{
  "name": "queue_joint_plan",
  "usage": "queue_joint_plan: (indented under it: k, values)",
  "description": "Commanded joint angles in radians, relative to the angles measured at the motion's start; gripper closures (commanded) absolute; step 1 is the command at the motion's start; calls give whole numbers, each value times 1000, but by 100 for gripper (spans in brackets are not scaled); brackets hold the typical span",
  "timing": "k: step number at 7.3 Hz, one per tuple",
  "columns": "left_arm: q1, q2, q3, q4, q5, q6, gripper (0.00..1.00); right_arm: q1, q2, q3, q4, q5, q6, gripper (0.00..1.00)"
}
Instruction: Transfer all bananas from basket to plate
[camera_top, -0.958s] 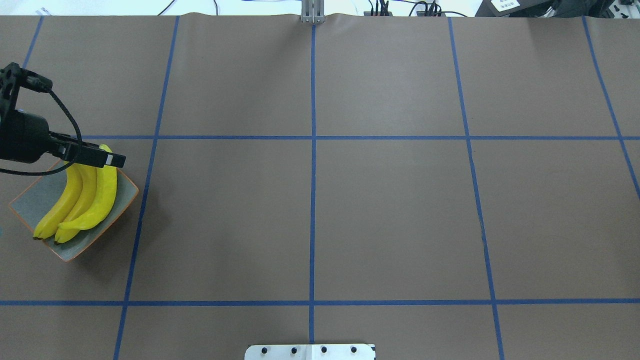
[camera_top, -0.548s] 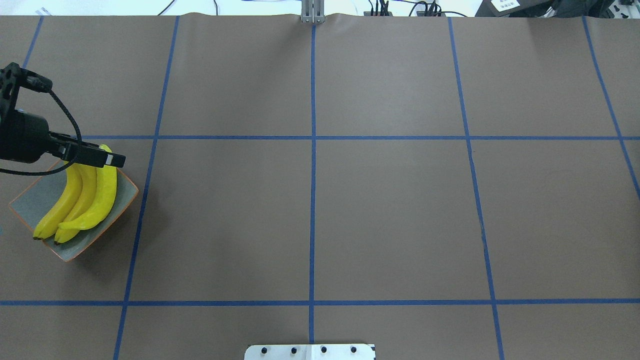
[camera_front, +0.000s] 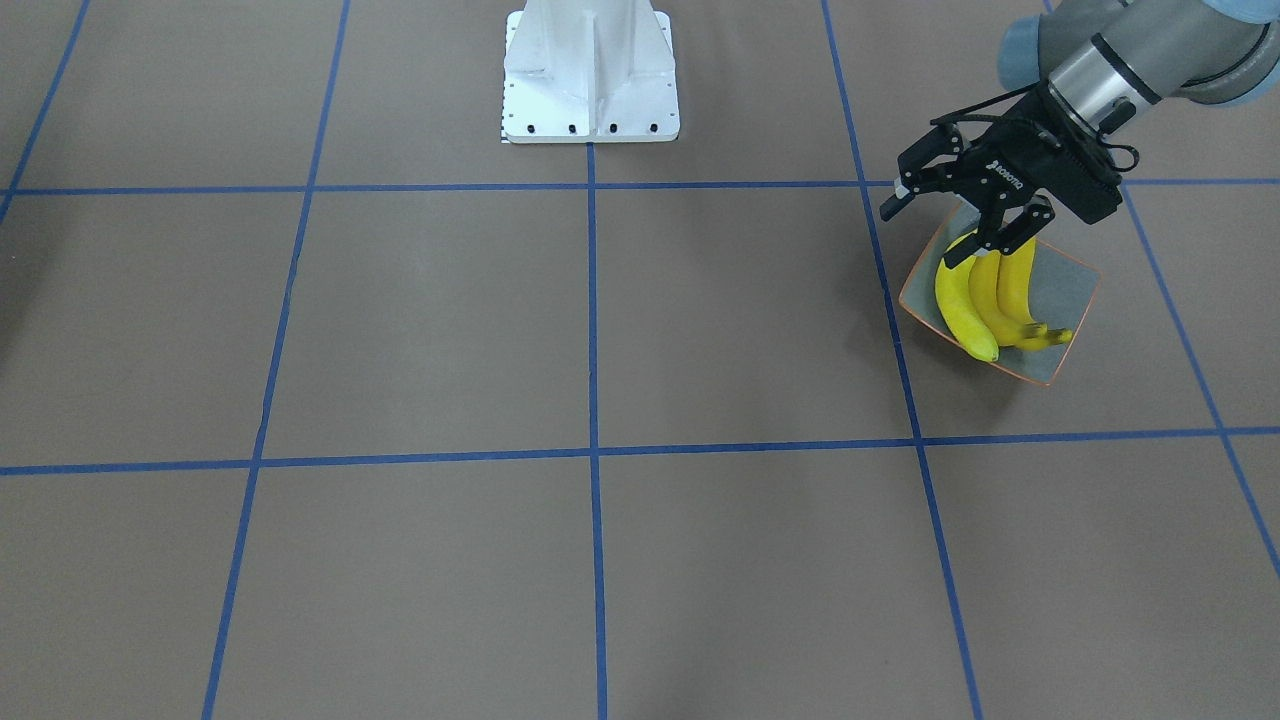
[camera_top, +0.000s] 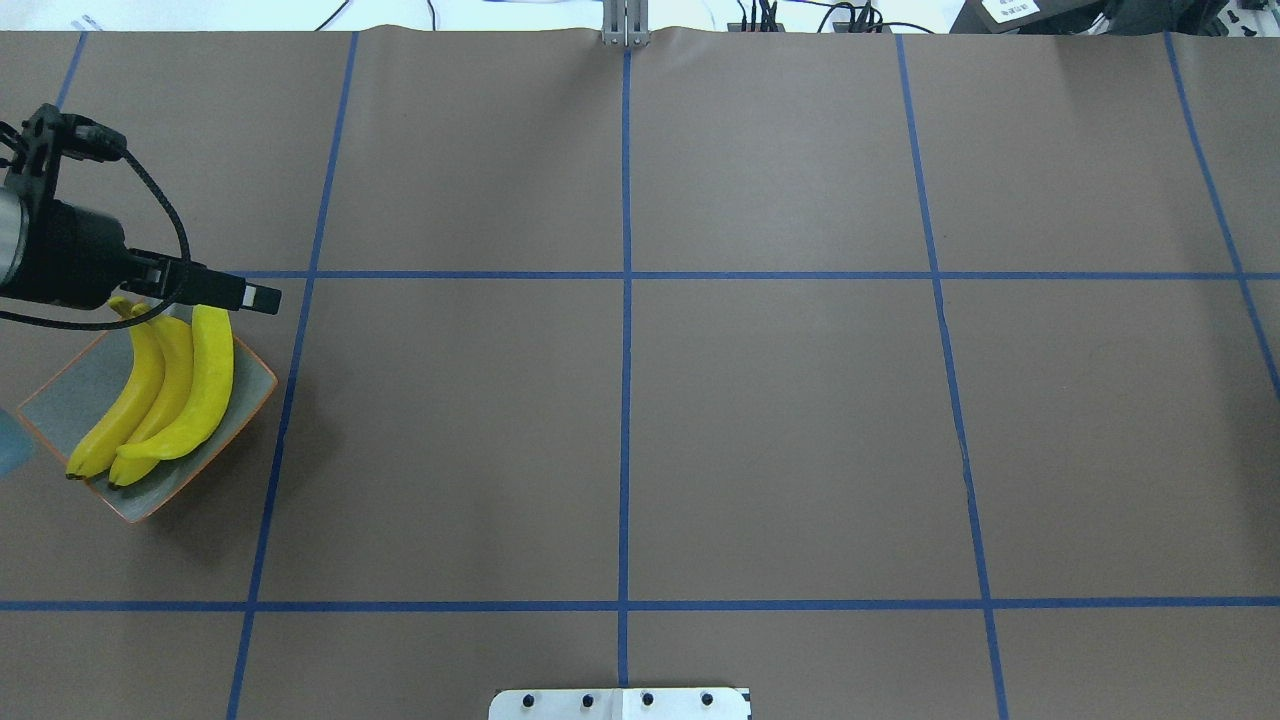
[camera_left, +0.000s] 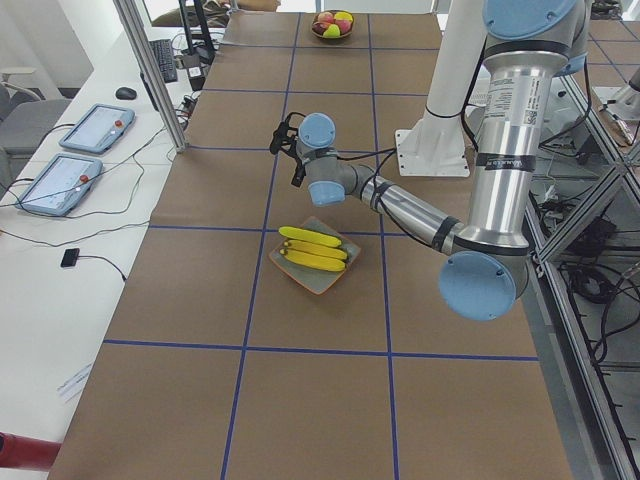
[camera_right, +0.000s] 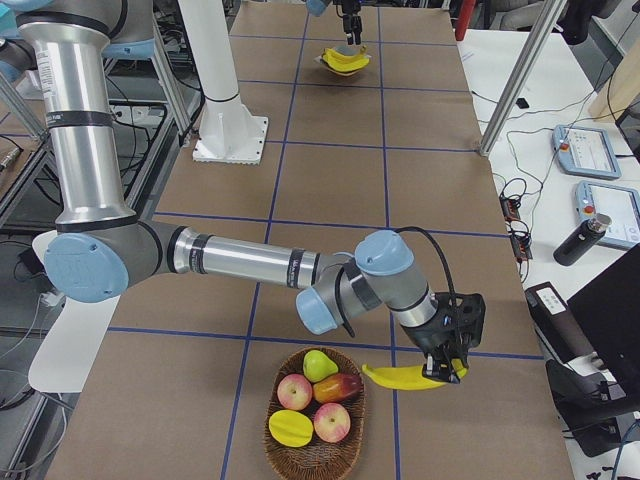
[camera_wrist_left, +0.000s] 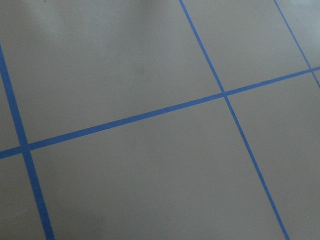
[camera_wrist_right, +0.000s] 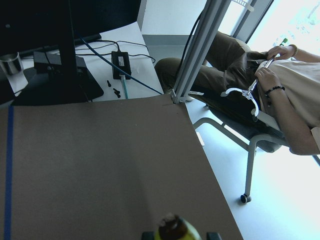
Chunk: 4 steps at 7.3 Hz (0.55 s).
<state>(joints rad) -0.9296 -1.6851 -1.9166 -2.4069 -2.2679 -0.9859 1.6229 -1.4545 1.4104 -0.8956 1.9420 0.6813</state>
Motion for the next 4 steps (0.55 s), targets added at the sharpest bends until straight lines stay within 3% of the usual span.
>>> queue_joint_plan:
  k: [1,4]
  values:
    - [75,-74,1,0,95,-120,0,-115,44,70,1,-3,327,100]
    - [130,-203,5,72,163,-238,0,-272,167,139,0,-3,745,100]
